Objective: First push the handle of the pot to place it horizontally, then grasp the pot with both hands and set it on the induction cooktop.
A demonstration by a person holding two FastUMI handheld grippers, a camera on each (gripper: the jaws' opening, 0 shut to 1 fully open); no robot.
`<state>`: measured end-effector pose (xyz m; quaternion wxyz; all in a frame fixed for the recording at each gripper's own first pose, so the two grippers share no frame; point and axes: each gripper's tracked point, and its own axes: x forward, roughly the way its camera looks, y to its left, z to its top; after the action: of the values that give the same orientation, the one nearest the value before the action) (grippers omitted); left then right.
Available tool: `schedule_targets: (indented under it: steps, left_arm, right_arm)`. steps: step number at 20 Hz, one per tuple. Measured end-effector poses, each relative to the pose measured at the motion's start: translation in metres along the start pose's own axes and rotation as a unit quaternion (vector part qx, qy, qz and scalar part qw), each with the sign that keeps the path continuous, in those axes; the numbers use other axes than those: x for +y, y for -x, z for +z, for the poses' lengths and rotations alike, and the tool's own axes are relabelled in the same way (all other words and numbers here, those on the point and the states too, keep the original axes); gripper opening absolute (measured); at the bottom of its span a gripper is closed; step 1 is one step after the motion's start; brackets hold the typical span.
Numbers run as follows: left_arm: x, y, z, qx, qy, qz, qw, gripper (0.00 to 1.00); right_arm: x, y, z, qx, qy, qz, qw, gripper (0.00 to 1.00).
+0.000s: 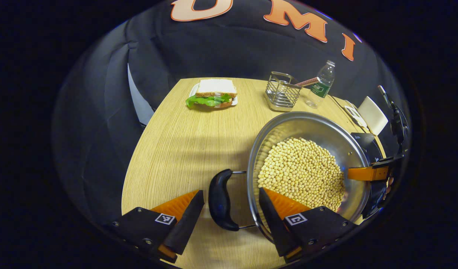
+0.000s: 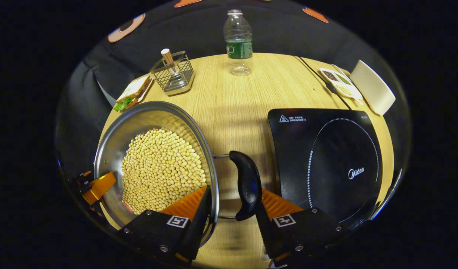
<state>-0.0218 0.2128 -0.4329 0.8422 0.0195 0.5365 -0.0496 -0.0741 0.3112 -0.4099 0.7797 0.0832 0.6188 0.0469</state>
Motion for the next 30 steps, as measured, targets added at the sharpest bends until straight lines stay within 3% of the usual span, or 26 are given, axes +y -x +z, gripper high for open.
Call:
schedule_targets:
  steps: [3, 6, 14, 20, 24, 30]
  left_arm:
    - [-0.005, -0.004, 0.001, -0.011, 0.008, -0.006, 1.0, 0.8]
    - [-0.003, -0.01, 0.006, -0.018, 0.0, 0.015, 1.0, 0.65]
    - [-0.002, -0.006, 0.011, -0.029, 0.008, 0.034, 0.999, 0.58]
    - [-0.003, 0.006, 0.031, -0.068, -0.004, 0.056, 0.996, 0.57]
    - [-0.005, 0.01, 0.029, -0.076, -0.002, 0.06, 0.995, 0.55]
    - [0.001, 0.03, 0.039, -0.105, -0.029, 0.053, 0.993, 0.59]
  right_arm:
    - [0.0, 0.0, 0.0, -0.007, 0.003, 0.005, 1.0, 0.66]
    - [0.0, 0.001, 0.0, -0.013, 0.005, 0.003, 1.0, 0.65]
    - [0.002, 0.005, 0.011, -0.034, -0.001, 0.01, 0.999, 0.52]
    - [-0.001, 0.008, 0.022, -0.065, 0.0, 0.037, 0.997, 0.51]
    - [0.004, 0.003, 0.024, -0.086, -0.005, 0.047, 0.995, 0.47]
    - [0.002, 0.005, 0.02, -0.12, -0.021, 0.05, 0.991, 0.47]
